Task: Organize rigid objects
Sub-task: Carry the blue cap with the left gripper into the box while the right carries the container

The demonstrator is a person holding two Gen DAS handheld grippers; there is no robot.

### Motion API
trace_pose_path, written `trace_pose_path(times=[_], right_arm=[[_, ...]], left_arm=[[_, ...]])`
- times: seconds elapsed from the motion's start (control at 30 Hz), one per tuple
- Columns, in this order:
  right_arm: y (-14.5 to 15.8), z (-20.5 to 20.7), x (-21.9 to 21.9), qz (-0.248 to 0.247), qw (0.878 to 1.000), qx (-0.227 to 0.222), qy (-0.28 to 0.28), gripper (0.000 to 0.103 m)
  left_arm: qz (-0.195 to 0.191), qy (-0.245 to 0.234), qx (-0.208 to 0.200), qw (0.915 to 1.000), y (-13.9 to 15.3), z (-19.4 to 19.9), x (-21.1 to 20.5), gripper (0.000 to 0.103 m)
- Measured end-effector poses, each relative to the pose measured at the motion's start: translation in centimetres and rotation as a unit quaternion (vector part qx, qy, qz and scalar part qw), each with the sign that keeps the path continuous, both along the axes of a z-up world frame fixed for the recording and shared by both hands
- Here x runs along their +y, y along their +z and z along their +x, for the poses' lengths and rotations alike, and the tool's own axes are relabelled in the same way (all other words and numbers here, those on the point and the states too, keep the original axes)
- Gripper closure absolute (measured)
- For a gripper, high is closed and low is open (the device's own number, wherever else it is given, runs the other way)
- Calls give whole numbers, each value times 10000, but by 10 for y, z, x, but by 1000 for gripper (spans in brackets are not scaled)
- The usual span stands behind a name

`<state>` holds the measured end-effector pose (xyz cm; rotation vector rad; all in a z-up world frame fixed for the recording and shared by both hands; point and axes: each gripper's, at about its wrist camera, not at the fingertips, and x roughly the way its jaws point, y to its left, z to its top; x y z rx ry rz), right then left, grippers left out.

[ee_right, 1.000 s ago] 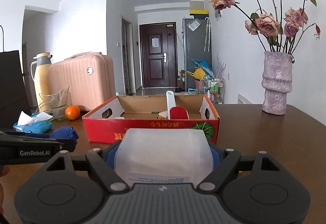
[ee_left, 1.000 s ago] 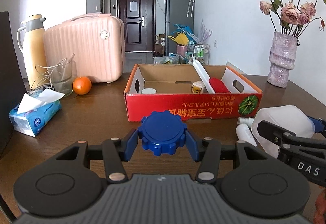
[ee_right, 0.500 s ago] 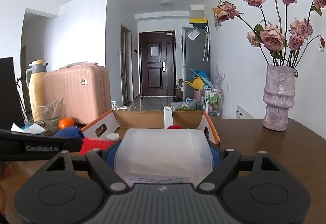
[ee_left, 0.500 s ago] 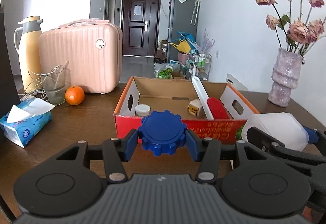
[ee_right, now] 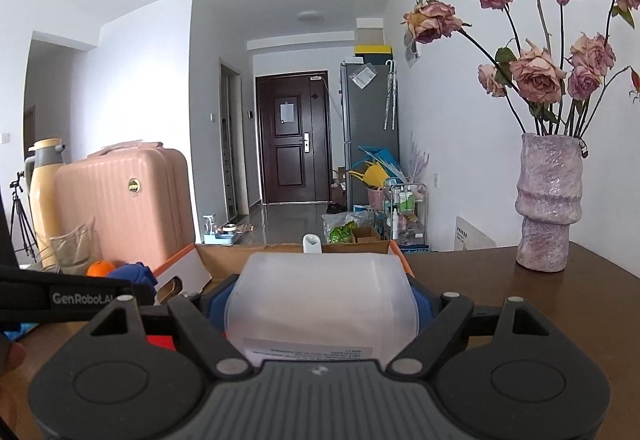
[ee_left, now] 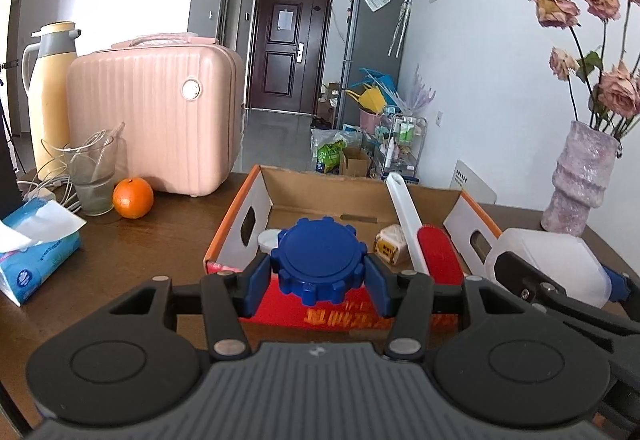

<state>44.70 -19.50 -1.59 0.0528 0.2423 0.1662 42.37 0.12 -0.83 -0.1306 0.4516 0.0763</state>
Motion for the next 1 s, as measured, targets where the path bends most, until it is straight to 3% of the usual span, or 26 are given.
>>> trace_pose_path(times=[1.0], right_arm=[[0, 107, 8, 42, 9994, 307, -123, 21]], left_arm=[[10, 164, 4, 9999, -3, 99, 7, 51]])
